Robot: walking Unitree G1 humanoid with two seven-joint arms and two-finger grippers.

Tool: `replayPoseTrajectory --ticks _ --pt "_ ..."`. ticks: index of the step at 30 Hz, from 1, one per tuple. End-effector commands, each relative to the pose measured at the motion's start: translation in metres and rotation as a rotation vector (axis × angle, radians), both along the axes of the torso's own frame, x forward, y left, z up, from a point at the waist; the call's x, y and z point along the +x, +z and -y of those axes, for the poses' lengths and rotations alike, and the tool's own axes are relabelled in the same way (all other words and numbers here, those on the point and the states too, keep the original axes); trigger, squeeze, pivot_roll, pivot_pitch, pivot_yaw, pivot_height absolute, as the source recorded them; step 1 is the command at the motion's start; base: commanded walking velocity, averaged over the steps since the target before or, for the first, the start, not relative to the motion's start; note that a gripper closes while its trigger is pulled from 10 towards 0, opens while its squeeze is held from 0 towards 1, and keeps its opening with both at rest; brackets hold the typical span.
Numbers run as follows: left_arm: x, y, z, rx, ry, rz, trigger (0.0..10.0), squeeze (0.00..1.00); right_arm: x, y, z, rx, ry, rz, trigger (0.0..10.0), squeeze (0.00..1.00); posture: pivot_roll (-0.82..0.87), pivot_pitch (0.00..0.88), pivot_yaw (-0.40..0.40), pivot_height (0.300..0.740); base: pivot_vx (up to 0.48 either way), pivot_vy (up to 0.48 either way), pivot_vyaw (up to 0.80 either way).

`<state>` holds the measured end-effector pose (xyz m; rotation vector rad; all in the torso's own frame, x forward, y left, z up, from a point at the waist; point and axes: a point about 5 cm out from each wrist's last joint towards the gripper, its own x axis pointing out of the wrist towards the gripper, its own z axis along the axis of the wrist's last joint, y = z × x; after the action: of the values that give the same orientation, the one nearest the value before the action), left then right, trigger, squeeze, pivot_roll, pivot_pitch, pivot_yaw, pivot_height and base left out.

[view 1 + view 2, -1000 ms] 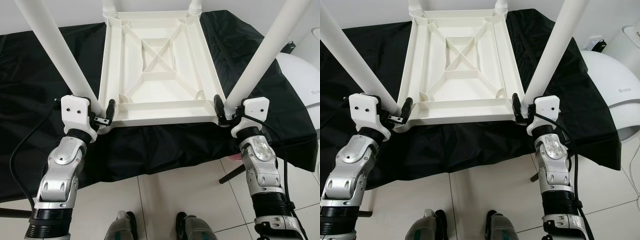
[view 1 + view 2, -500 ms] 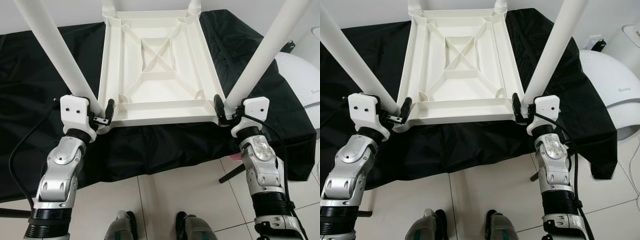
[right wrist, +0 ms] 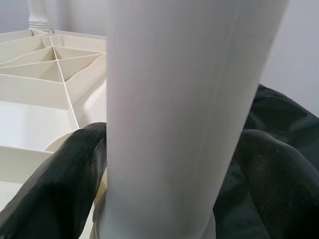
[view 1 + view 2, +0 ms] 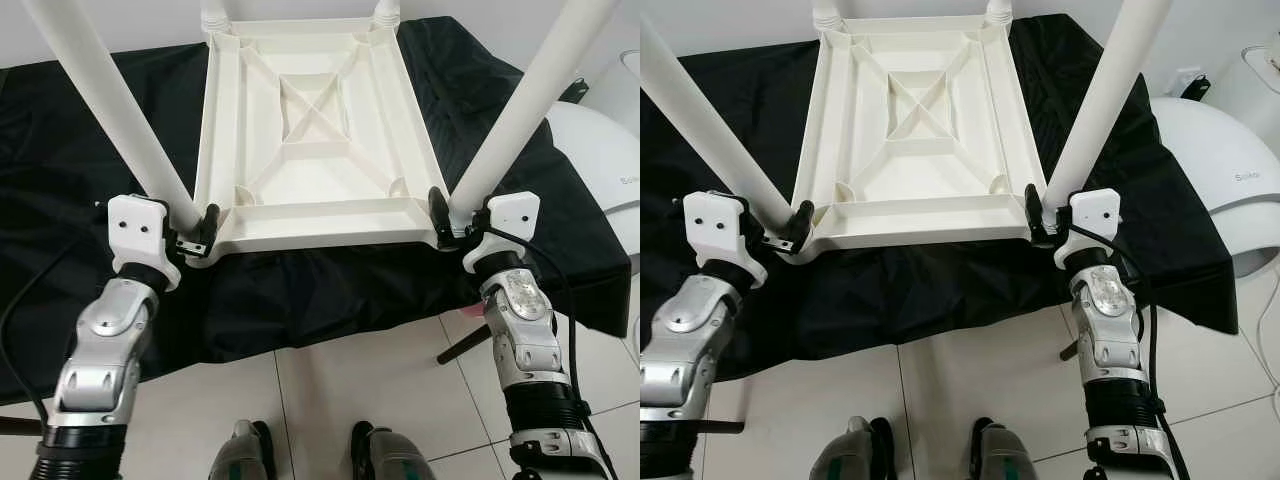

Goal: Building children table

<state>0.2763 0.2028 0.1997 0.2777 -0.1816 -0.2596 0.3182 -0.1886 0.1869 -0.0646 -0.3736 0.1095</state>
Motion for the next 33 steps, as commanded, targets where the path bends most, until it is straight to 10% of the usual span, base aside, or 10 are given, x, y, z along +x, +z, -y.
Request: replayPoseTrajectory --ticks 1,2,3,20,33 --pt "-0.005 -0.002 -0.004 0.017 -0.020 -0.026 10.0 1.00 -0.001 -0.004 0.005 0.007 -0.014 -0.008 10.0 0.00 -0.05 0.232 0.023 0.740 0.000 0.000 0.00" --pt "-0.006 -0.002 -0.004 0.024 -0.033 -0.037 10.0 0.66 -0.001 -0.004 0.005 0.007 -0.014 -0.008 10.0 0.00 -0.05 0.232 0.023 0.740 0.000 0.000 0.00" --pt "-0.009 -0.003 -0.006 0.043 -0.052 -0.054 10.0 0.00 -0.001 -0.004 0.005 0.008 -0.016 -0.008 10.0 0.00 -0.05 0.233 0.025 0.740 0.000 0.000 0.00" --pt "-0.042 0.010 -0.026 0.217 -0.241 -0.208 10.0 0.00 0.000 -0.005 0.003 0.019 -0.015 -0.007 10.0 0.00 -0.03 0.236 0.033 0.740 0.000 0.000 0.00" --pt "-0.037 0.012 -0.068 0.336 -0.092 -0.280 10.0 0.00 0.002 -0.003 0.003 0.019 -0.017 0.004 10.0 0.00 -0.03 0.232 0.033 0.740 0.000 0.000 0.00"
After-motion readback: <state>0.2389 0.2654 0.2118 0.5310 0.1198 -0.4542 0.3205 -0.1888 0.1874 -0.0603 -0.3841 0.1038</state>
